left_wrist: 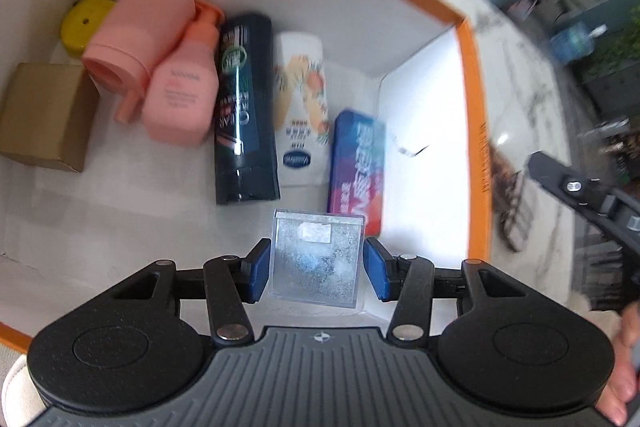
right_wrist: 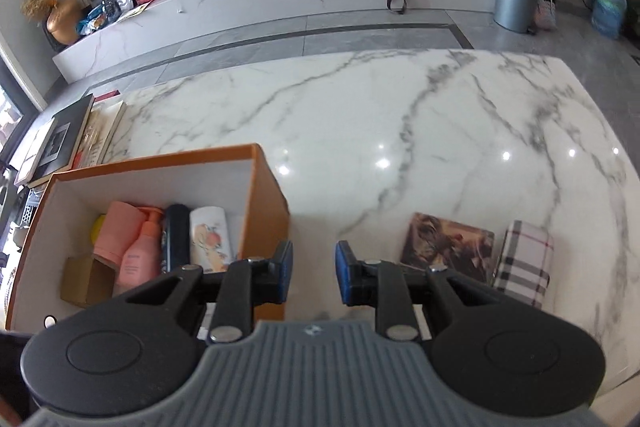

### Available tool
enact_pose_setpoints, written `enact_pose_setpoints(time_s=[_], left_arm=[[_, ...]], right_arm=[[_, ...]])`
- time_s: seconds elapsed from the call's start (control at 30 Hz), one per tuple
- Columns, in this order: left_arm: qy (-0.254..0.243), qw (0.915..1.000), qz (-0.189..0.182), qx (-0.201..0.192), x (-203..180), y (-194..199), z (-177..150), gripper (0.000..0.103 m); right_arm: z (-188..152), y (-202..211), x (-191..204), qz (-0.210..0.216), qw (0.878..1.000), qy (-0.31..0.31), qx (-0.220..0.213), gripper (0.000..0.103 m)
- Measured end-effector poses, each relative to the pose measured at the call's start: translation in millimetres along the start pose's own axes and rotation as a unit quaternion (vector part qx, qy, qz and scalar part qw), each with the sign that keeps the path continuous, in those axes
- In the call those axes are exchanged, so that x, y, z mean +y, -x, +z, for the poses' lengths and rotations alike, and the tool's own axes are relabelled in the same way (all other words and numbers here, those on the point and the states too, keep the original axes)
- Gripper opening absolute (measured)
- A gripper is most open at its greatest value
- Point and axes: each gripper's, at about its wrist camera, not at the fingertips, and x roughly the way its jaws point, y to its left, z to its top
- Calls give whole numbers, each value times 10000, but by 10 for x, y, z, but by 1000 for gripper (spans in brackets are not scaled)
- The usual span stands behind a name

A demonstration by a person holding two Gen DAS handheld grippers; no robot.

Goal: Organize rigid objects
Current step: 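Lower the clear cube box into the box and open the left gripper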

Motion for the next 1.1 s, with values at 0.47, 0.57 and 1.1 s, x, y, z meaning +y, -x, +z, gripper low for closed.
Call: enact_pose_setpoints(time_s=[0.47, 0.57, 1.1], left_arm=[[-183, 9982, 513, 259, -315, -338, 80, 52], [-86, 9989, 440, 114, -306, -328, 109, 52], [182, 9998, -24, 51, -225, -287, 199, 67]], right_arm=[[-49, -157, -314, 333, 9989, -257, 198, 24], [-80, -212, -363, 388, 9984, -283, 290, 24], [-120, -351, -513, 522, 9966, -384, 502, 24]])
